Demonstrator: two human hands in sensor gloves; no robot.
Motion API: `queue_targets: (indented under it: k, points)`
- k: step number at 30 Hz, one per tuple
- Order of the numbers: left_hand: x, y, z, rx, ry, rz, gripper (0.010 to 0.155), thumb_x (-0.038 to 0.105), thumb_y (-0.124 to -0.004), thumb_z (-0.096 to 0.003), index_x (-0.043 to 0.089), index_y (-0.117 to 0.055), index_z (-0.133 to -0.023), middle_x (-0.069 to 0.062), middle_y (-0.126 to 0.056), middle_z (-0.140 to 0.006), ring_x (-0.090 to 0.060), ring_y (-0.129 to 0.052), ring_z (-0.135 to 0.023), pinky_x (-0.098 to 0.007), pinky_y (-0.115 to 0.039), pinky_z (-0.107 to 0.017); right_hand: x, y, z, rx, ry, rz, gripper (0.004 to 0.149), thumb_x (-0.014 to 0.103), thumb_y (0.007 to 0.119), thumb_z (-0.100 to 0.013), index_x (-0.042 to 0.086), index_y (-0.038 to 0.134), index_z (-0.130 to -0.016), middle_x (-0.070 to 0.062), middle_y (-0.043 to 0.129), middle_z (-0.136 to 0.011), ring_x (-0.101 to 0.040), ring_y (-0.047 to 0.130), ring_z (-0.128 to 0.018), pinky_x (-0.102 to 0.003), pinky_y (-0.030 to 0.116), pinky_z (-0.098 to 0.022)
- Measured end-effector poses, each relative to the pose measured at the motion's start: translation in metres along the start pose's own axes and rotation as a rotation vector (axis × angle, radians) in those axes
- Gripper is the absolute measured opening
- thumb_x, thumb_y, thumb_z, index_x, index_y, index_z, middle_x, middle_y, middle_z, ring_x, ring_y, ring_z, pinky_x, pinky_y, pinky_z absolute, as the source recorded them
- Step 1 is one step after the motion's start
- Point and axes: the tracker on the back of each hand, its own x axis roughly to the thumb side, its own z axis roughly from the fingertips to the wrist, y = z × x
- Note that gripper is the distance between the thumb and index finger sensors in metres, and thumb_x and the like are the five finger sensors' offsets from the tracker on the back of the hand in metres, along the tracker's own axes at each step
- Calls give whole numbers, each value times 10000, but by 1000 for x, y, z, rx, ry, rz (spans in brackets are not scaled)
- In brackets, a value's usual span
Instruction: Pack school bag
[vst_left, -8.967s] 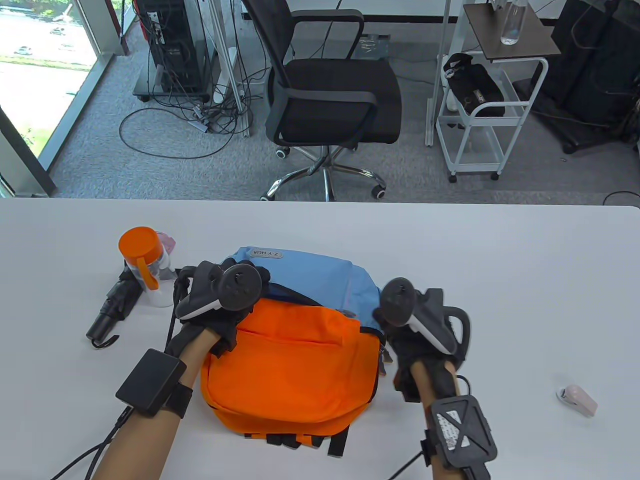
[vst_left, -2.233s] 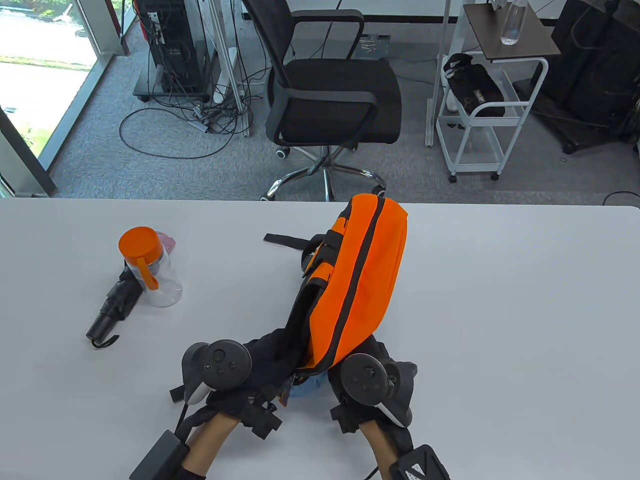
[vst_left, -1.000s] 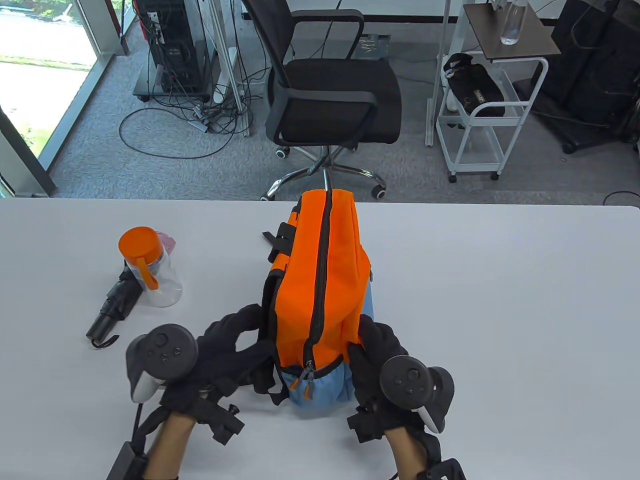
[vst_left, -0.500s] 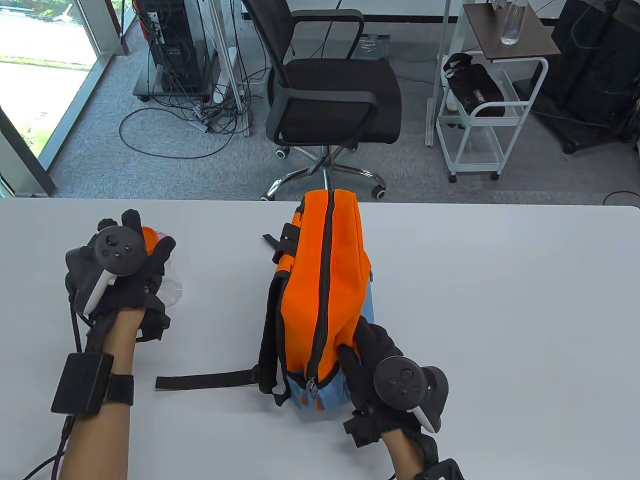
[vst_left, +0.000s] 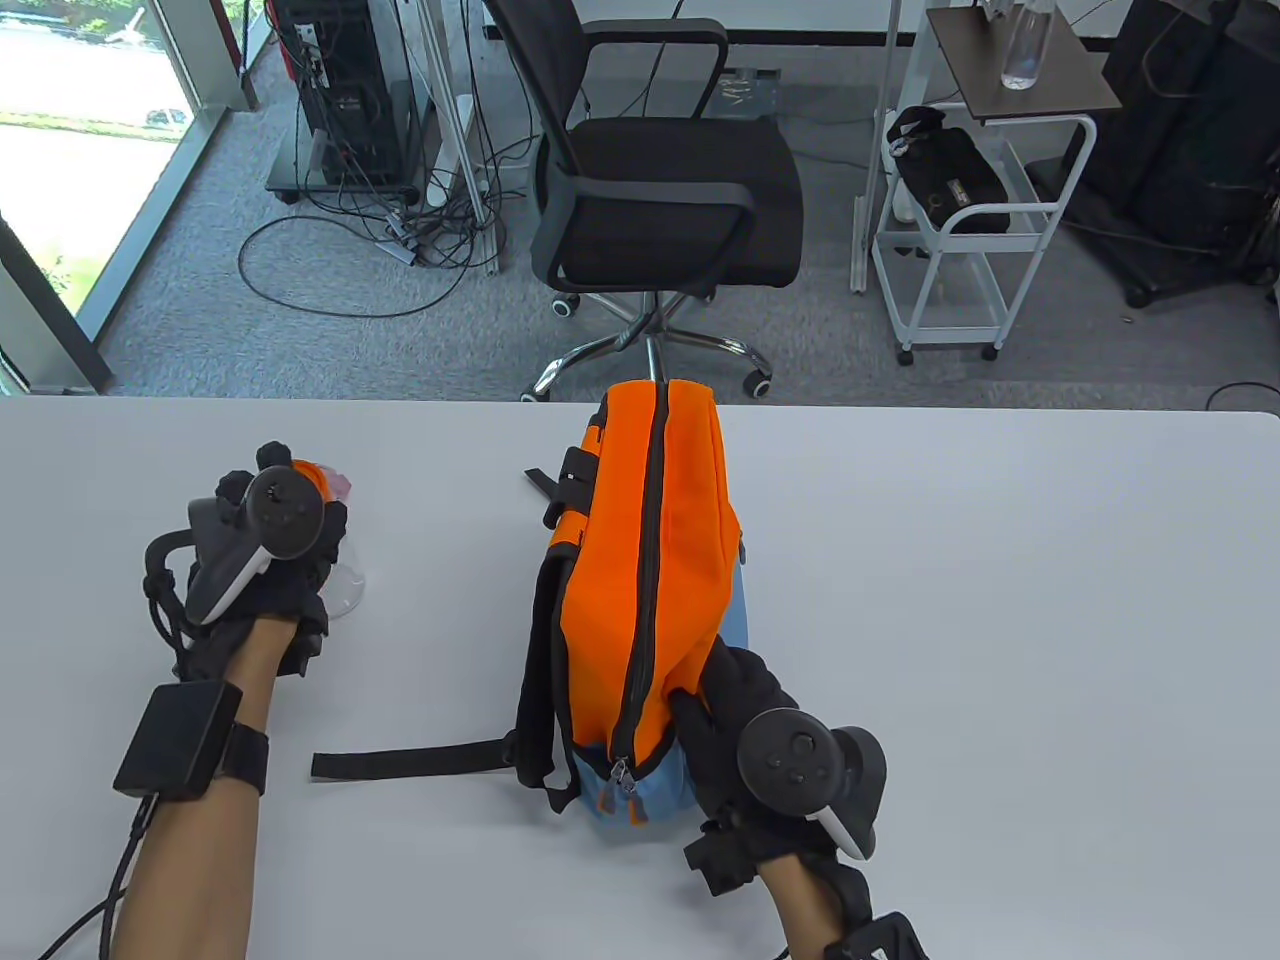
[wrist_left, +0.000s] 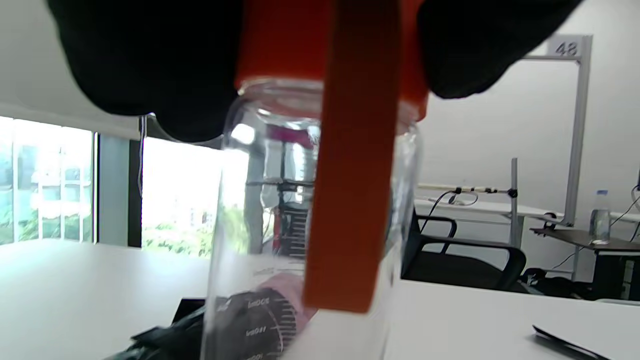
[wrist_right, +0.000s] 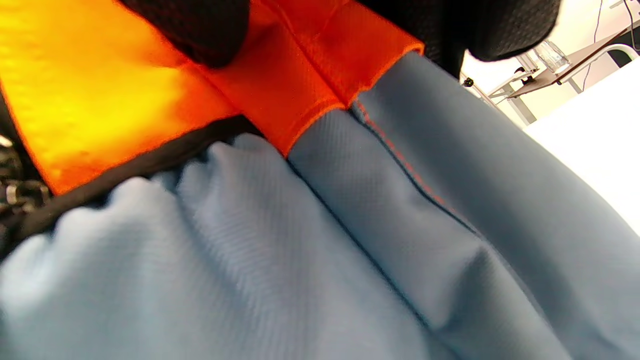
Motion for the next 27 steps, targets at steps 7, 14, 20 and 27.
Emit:
queue_targets:
  k: [7, 14, 20, 27]
  points:
    - [26, 93, 78, 125, -319, 157, 858, 650, -728, -507, 78, -617, -1137, -357, -745, -995, -451, -998, -764, -548, -914, -549, -1, 4, -15, 38, 97, 5, 616, 431, 725, -449, 135, 649, -984, -239, 782, -901, -511, 855, -738, -672, 698, -568]
    - [54, 178, 165, 288, -588, 394, 836, 679, -642, -542, 91, -662, -1136, -353, -793, -969, -416, -1014, -702, -524, -909, -536, 21, -25, -3, 101, 159, 264, 703, 448, 718, -453, 16, 634, -1002, -264, 810, -897, -483, 901, -697, -649, 734, -546]
    - [105, 188, 191, 245, -771, 605, 805, 673, -676, -528, 100, -741, -1091, -362, -829, -946, -425, -1028, -675, -529, -919, -511, 40, -27, 31, 105, -31, 308, 421, 417, 742, -451, 110, 931, -669, -112, 1029, -482, -290, 1044, -361, -511, 885, -375]
    - [167, 156, 184, 294, -763, 527, 729, 586, -739, -512, 122, -720, -1075, -441, -789, -947, -508, -1018, -681, -565, -948, -490, 29, 16, 25, 411, -24, 297, 673, 368, 741, -463, 250, 442, -1055, -205, 770, -884, -385, 928, -637, -580, 776, -531]
